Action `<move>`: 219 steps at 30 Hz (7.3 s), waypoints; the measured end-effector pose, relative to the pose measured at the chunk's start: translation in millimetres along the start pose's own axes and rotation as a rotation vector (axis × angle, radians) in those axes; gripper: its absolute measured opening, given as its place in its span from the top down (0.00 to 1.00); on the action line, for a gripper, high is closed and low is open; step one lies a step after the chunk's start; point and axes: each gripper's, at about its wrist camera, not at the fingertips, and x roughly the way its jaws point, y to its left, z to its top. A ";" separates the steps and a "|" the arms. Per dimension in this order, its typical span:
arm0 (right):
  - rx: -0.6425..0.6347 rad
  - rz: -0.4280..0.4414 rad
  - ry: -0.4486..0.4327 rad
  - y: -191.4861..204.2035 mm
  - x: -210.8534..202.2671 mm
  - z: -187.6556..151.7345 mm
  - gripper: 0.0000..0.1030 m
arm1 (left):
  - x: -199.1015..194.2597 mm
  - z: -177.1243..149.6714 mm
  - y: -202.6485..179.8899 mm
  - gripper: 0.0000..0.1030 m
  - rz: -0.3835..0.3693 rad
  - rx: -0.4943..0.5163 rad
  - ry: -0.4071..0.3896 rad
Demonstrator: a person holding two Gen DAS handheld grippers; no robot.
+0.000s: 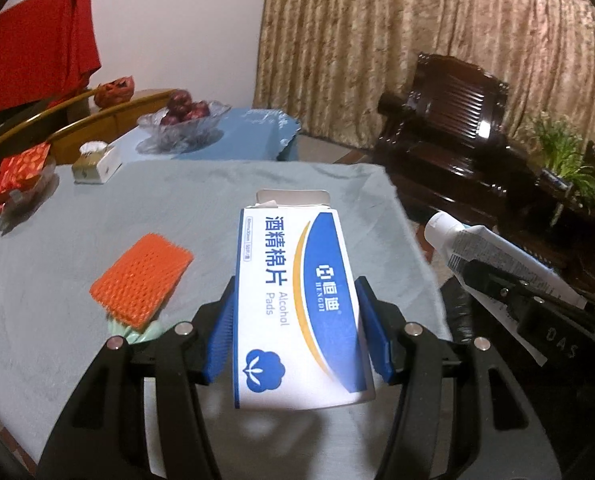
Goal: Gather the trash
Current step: 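Carry the alcohol-pad box and toothpaste over the bin and release both, then move both tools back over the table toward the orange net and glove, then grasp the pale green rubber glove with the left gripper, then lower the right gripper onto the orange foam net and close on it, then lift the orange foam net with the right gripper while the left gripper holds the glove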
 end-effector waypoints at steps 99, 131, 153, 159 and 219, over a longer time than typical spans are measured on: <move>-0.099 -0.005 0.022 86.2 95.2 -37.5 0.06 | 41.3 -61.1 177.9 0.13 0.211 -0.157 0.128; -0.203 0.148 0.128 185.1 183.8 -21.2 0.11 | 37.9 -72.1 216.8 0.70 0.090 -0.198 0.173; -0.137 -0.018 0.084 92.4 133.3 -13.5 0.11 | 34.3 -44.1 152.5 0.71 -0.165 -0.016 0.060; -0.097 -0.058 0.076 63.1 117.8 -14.7 0.11 | 60.6 -56.1 118.4 0.71 -0.178 0.111 0.180; -0.140 0.149 0.100 75.4 124.6 -12.6 0.97 | 57.2 -42.3 119.0 0.71 -0.143 0.013 0.156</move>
